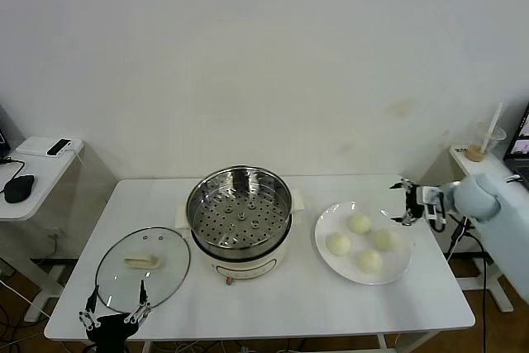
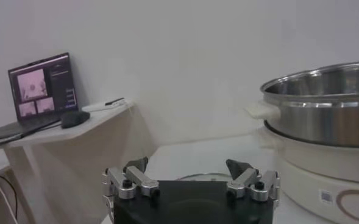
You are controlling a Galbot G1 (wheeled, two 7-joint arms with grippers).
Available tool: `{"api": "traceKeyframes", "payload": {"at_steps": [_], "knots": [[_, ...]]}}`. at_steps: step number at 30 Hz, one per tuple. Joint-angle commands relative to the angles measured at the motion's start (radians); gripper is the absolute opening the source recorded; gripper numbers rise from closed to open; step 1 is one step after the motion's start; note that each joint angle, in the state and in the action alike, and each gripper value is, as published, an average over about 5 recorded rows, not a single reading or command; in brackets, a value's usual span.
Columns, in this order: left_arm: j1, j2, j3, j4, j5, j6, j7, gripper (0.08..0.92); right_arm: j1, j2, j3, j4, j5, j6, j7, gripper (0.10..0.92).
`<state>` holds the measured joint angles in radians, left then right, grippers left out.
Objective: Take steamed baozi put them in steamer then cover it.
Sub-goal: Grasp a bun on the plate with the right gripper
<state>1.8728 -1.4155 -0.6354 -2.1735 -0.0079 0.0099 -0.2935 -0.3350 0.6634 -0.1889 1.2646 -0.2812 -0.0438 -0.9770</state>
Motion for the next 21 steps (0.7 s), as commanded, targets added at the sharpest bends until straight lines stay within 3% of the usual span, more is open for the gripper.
{"api": "traceKeyframes", "payload": {"at_steps": [1,21], "knots": [[-0.001,-0.001,-0.021,-0.001,-0.004,0.002,0.002,0.823,0.312,0.140,-0.397,-0.255,0.035,0.004,-0.168,0.823],[0.003,-0.001,-0.056,0.008,0.008,-0.011,0.008,0.823,0.274,0.270,-0.382,-0.399,-0.017,-0.006,-0.108,0.823]]}}
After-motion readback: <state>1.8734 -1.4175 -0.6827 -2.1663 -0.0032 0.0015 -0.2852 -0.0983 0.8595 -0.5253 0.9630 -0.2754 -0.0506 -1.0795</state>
